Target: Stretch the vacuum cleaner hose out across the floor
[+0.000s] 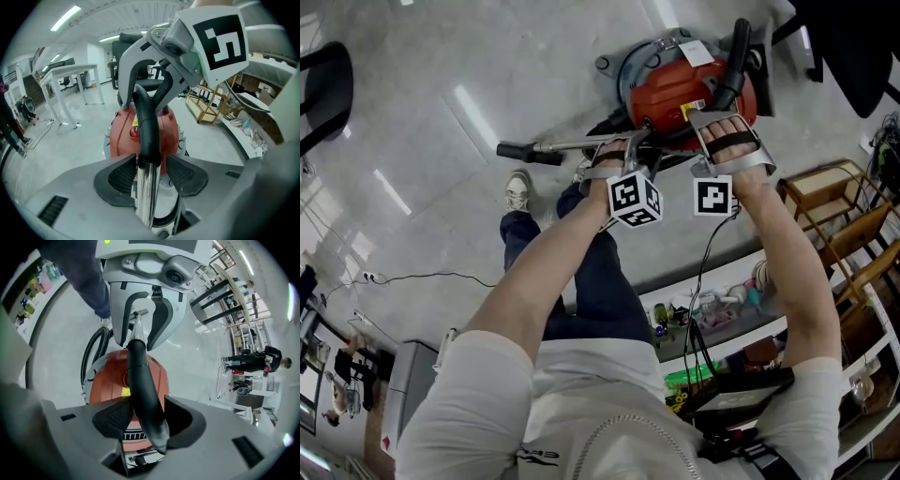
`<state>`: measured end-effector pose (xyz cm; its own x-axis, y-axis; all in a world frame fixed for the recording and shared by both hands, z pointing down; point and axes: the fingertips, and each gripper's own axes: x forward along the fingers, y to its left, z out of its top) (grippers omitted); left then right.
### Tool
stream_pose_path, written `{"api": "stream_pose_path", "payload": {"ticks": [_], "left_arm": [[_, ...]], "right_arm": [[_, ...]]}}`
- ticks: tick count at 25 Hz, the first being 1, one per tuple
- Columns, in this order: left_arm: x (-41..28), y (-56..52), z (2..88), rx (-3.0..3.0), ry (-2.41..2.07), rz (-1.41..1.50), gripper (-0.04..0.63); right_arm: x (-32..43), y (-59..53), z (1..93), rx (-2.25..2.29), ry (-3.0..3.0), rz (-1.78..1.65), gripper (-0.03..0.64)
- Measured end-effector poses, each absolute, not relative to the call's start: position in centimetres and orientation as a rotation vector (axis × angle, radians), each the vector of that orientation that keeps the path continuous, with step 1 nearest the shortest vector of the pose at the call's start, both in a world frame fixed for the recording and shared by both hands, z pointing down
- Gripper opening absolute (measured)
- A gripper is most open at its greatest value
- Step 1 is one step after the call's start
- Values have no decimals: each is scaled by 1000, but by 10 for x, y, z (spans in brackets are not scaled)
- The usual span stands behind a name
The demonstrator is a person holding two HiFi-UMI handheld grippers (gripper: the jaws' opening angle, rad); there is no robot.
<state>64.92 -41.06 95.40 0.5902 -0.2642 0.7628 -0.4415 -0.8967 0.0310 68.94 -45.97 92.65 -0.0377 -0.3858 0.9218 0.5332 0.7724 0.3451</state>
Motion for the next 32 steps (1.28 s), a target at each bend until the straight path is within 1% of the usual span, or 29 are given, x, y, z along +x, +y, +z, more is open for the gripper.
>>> {"api": "stream_pose_path", "payload": {"ticks": [7, 21, 32], "left_arm": [[634, -404, 939, 2627, -600, 1232, 179], [631, -403, 885, 2701, -648, 1247, 178], [649, -415, 830, 2726, -616, 1214, 164]], "right_arm": [[672, -447, 907, -87, -1501, -621, 199], [643, -441, 834, -33, -1529, -630, 199], [659, -453, 774, 20, -1497, -667, 199]]}}
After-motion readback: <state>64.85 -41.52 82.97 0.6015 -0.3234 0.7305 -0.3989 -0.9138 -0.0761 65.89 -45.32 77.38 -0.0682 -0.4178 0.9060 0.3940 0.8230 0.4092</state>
